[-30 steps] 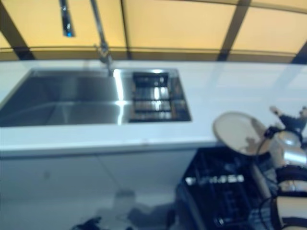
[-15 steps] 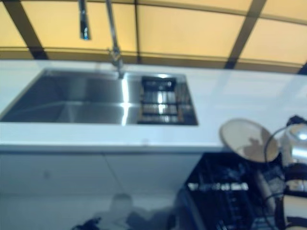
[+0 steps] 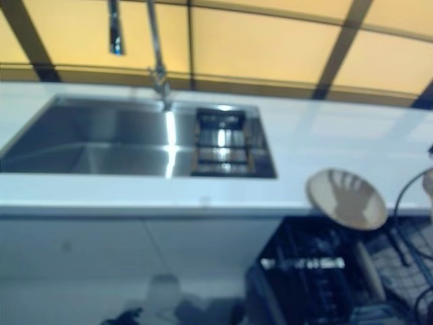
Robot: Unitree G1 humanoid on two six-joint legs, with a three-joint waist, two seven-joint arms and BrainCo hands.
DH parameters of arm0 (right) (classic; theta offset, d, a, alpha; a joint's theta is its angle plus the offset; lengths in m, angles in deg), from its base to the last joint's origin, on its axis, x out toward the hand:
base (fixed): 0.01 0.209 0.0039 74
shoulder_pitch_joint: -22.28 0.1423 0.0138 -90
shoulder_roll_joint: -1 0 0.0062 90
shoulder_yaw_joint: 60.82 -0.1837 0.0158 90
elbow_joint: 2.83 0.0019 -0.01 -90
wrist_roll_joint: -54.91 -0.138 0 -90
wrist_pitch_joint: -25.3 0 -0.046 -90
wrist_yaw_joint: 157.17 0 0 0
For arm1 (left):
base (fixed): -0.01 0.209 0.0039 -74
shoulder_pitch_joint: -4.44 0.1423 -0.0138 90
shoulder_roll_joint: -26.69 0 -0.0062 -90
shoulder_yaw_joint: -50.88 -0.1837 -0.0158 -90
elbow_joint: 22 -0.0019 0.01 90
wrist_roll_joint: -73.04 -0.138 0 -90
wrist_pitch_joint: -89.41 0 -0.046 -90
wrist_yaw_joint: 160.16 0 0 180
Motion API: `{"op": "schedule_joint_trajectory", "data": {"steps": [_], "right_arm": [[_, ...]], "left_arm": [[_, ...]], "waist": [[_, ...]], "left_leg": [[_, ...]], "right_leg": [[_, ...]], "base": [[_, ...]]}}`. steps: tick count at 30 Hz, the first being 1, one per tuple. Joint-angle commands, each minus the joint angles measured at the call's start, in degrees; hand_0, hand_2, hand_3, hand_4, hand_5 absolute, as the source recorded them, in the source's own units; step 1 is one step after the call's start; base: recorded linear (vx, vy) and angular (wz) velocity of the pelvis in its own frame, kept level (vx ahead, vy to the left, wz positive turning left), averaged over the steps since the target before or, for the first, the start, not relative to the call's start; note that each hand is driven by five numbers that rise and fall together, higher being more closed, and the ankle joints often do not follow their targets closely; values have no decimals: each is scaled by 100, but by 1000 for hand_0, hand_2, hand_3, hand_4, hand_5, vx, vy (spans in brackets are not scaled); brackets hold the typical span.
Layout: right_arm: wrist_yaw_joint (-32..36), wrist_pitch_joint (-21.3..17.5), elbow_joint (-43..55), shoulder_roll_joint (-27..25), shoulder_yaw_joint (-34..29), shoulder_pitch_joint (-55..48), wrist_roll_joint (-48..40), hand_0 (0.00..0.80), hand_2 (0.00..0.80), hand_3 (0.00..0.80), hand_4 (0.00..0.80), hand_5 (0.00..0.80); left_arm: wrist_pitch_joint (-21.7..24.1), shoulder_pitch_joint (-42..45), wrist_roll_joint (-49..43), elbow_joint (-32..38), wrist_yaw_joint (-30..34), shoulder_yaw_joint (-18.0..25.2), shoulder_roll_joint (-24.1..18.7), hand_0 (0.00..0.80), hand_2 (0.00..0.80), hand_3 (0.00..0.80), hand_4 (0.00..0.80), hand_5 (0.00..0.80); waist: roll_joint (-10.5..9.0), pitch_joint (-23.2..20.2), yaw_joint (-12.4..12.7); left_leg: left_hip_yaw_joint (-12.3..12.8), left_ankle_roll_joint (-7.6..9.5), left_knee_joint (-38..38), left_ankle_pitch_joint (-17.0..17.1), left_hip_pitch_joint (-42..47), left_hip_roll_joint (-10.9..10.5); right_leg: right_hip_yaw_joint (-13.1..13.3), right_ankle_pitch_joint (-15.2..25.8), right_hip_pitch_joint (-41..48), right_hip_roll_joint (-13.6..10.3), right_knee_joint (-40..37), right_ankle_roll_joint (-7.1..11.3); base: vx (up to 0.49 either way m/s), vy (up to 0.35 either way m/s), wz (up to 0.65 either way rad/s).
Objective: Take plates into dishwasher
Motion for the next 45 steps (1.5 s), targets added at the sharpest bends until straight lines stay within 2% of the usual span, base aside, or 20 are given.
{"op": "schedule_joint_trajectory", "data": {"steps": [1,7,11,13,16,17,20,23,27,31,36,45], "right_arm": [[387,-232,371,-57,-659,23,-364,0,0,0,0,0],[1211,-244,1009,869,-940,-661,-1130,0,0,0,0,0],[1948,-204,1250,1409,-939,-935,-1293,0,0,0,0,0],[2181,-168,1352,1508,-944,-1056,-1287,0,0,0,0,0],[2408,-171,1449,1579,-923,-1204,-1153,0,0,0,0,0],[2489,-159,1549,1592,-897,-1296,-982,0,0,0,0,0],[2639,-75,1666,1575,-769,-1400,-773,0,0,0,0,0],[2717,-56,1719,1526,-647,-1393,-670,0,0,0,0,0],[2733,80,1846,1457,-386,-1321,-20,0,0,0,0,0],[2814,186,2010,1164,-147,-1264,731,0,0,0,0,0],[2779,123,2125,920,174,-1101,1652,0,0,0,0,0],[2682,-73,1945,959,836,-907,2291,0,0,0,0,0]], "left_arm": [[56,-110,-190,-137,3,204,122,0,0,0,0,0],[127,-332,-445,-439,85,282,182,0,0,0,0,0],[127,-389,-592,-598,56,312,158,0,0,0,0,0],[99,-436,-606,-627,45,330,103,0,0,0,0,0],[97,-507,-528,-680,10,407,60,0,0,0,0,0],[131,-541,-484,-709,-16,434,51,0,0,0,0,0],[258,-563,-386,-733,-77,412,86,0,0,0,0,0],[442,-529,-384,-782,-109,369,141,0,0,0,0,0],[494,-506,-438,-739,-84,321,211,0,0,0,0,0],[457,-421,-546,-583,-85,273,264,0,0,0,0,0],[410,-381,-707,-494,-98,219,313,0,0,0,0,0],[349,-539,-830,-470,-49,165,207,0,0,0,0,0]], "waist": [[311,92,-131],[301,133,-547],[263,244,-836],[252,269,-930],[270,307,-987],[295,307,-1002],[355,251,-960],[389,140,-869],[374,19,-766],[360,-42,-640],[358,-25,-499],[385,100,-375]], "left_leg": [[-249,431,106,-454,-128,-118],[68,423,63,-472,-42,-135],[482,331,8,-436,76,-51],[689,324,8,-410,74,-6],[949,348,8,-409,86,59],[1089,381,8,-385,50,95],[1265,403,8,-361,-45,167],[1281,364,8,-339,-97,215],[1307,319,8,-376,-93,217],[1242,269,8,-382,-104,225],[1112,268,8,-375,-145,204],[820,234,8,-301,-270,192]], "right_leg": [[183,-455,-33,34,643,564],[416,-75,-300,-51,730,654],[238,526,-748,-196,959,838],[134,616,-895,-239,1122,867],[-18,589,-940,-333,1490,869],[-93,508,-904,-380,1702,835],[-148,176,-626,-427,1755,736],[-218,-327,-179,-333,1322,645],[-276,-610,125,-183,746,668],[-280,-641,224,-56,497,623],[-320,-703,218,17,514,570],[-339,-748,111,87,604,535]], "base": [[-74,63,-19],[-68,85,-32],[-51,38,-77],[-95,15,-77],[-113,3,-70],[-176,-39,-98],[-135,-93,-70],[-48,-130,-82],[16,-170,-16],[13,-172,-11],[8,-107,2],[-22,-79,24]]}}
